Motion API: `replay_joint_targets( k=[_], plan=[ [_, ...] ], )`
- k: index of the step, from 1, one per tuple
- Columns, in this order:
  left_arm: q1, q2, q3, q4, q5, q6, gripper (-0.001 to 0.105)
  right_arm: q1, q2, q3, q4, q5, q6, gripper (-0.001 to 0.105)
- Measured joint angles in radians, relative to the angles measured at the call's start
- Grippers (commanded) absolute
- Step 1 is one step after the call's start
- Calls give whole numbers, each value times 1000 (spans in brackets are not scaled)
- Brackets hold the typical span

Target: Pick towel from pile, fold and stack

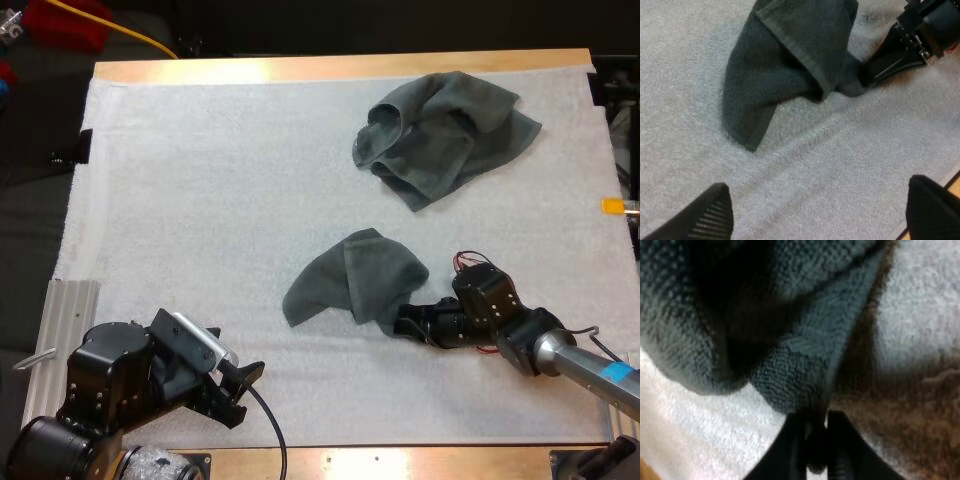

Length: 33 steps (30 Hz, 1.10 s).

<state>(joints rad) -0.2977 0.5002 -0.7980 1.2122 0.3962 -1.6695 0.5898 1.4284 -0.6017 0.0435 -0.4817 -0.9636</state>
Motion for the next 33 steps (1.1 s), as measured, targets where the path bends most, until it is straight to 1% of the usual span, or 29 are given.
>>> replay_joint_targets(
  k=[7, 11, 12, 14, 17, 18, 20, 23, 25, 27, 30, 31, 33],
  plan=[
    [0, 0, 0, 0, 0, 0, 69, 0, 0, 0, 0, -8, -1, 2],
    [0, 0, 0, 0, 0, 0, 69, 18, -94, -12, 20, 42, -52, 2],
    [0, 0, 0, 0, 0, 0, 69, 37, -133, -41, 82, 101, -91, 2],
    [0, 0, 0, 0, 0, 0, 69, 61, -175, -98, 165, 177, -160, 2],
    [0, 0, 0, -1, 0, 0, 69, 82, -213, -179, 281, 261, -265, 2],
    [0, 0, 0, -2, 0, 0, 69, 91, -229, -235, 369, 319, -329, 2],
    [0, 0, 0, -2, 0, -1, 69, 94, -234, -299, 475, 369, -392, 2],
    [0, 0, 0, -2, 0, -3, 69, 94, -234, -394, 605, 401, -467, 2],
    [0, 0, 0, -2, 0, -4, 69, 94, -234, -494, 684, 419, -523, 2],
    [0, 0, 0, -2, 0, -4, 69, 94, -234, -557, 721, 427, -555, 2],
    [0, 0, 0, -2, 0, -4, 69, 94, -234, -624, 754, 430, -584, 2],
    [0, 0, 0, -2, 0, -5, 69, 98, -234, -698, 777, 431, -597, 2],
    [0, 0, 0, -2, 0, -7, 69, 110, -234, -757, 784, 433, -606, 2]
  ],
)
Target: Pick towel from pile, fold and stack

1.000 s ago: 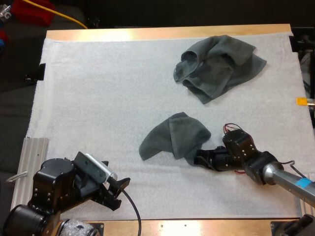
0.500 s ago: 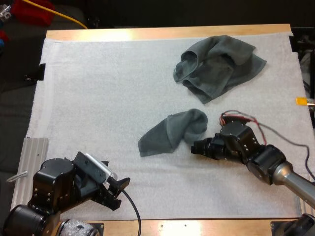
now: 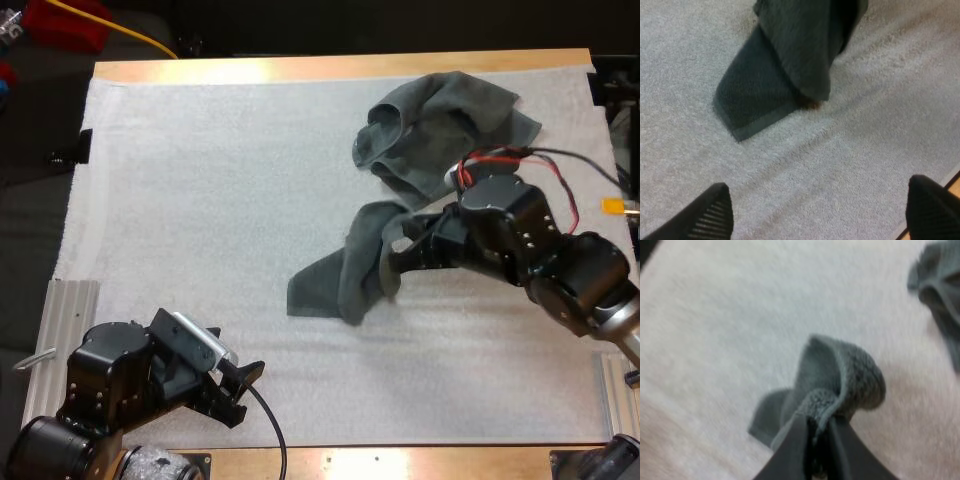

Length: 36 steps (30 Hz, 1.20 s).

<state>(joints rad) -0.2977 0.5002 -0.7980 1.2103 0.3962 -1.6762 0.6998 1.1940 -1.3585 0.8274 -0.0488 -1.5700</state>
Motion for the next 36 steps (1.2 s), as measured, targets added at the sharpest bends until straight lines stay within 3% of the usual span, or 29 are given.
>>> replay_joint_targets(
  k=[11, 24, 27, 31, 36],
  plan=[
    [0, 0, 0, 0, 0, 0, 69, 126, 102, -253, -18, 2, -4, 2],
    [0, 0, 0, 0, 0, 0, 69, 282, 288, -450, -120, 8, 3, 2],
    [0, 0, 0, 0, 0, 0, 69, 282, 287, -461, -108, 25, 1, 2],
    [0, 0, 0, 0, 0, 0, 69, 282, 294, -461, 9, 67, -47, 2],
    [0, 0, 0, 0, 0, 0, 69, 282, 295, -341, 79, 100, -56, 2]
  ],
)
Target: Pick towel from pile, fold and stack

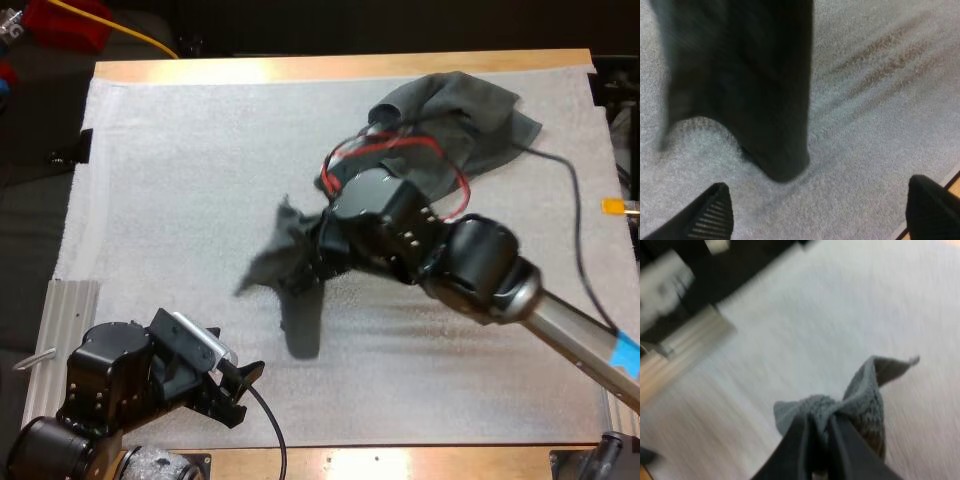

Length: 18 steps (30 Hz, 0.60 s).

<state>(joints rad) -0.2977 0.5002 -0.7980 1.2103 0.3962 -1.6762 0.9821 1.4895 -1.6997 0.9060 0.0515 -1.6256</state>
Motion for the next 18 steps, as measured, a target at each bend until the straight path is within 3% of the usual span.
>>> replay_joint_targets(
  k=[9, 10, 18],
  plan=[
    [0, 0, 0, 0, 0, 0, 69, 0, 7, 280, 11, 76, 7, 2],
    [0, 0, 0, 0, 0, 0, 69, 0, 7, 368, 11, 95, 23, 2],
    [0, 0, 0, -2, 0, 0, 69, 0, -3, 527, 37, 114, 54, 2]
  ],
)
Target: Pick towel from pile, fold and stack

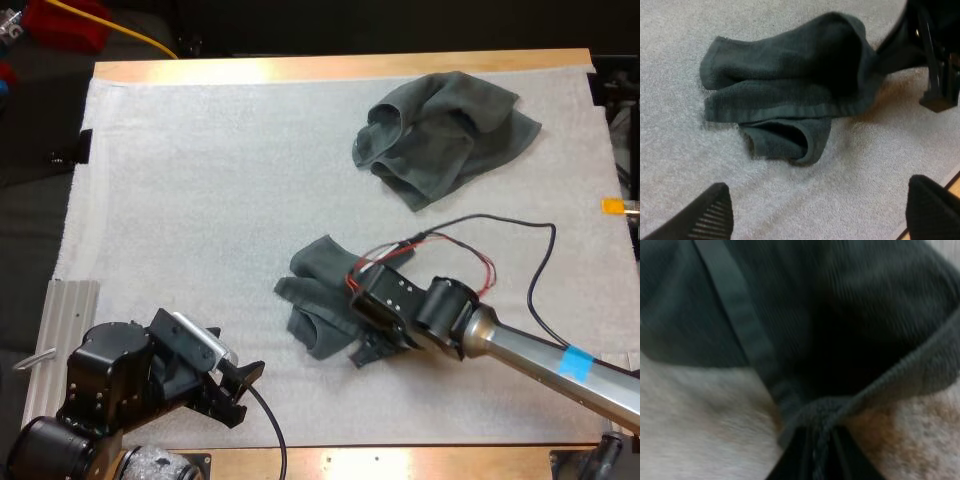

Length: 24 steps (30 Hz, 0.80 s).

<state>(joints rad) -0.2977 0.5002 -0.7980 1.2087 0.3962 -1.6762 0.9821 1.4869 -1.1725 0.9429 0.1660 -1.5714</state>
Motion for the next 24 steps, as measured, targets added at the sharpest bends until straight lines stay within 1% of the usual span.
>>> replay_joint_targets(
  k=[5, 8, 9, 14, 17, 21, 22, 24],
  plan=[
    [0, 0, 0, -5, 0, 0, 69, 0, -69, 97, 9, 6, 1, 2],
    [0, 0, 15, -39, 0, 0, 69, 0, -120, 146, 19, 6, 6, 2],
    [0, 0, 32, -80, 0, 0, 69, 0, -133, 170, 14, 8, 19, 2],
    [0, 0, 90, -159, 0, -48, 69, 0, -135, 212, -10, 8, 69, 2],
    [0, 0, 128, -196, -5, -51, 69, 0, -135, 218, -26, 8, 94, 2],
    [0, 6, 171, -266, -84, -88, 69, 0, -135, 218, -30, 37, 135, 2],
    [0, 42, 188, -305, -112, -97, 69, 0, -135, 218, -32, 41, 152, 2],
    [0, 112, 189, -336, -118, -99, 69, 0, -135, 218, -32, 41, 156, 2]
  ],
)
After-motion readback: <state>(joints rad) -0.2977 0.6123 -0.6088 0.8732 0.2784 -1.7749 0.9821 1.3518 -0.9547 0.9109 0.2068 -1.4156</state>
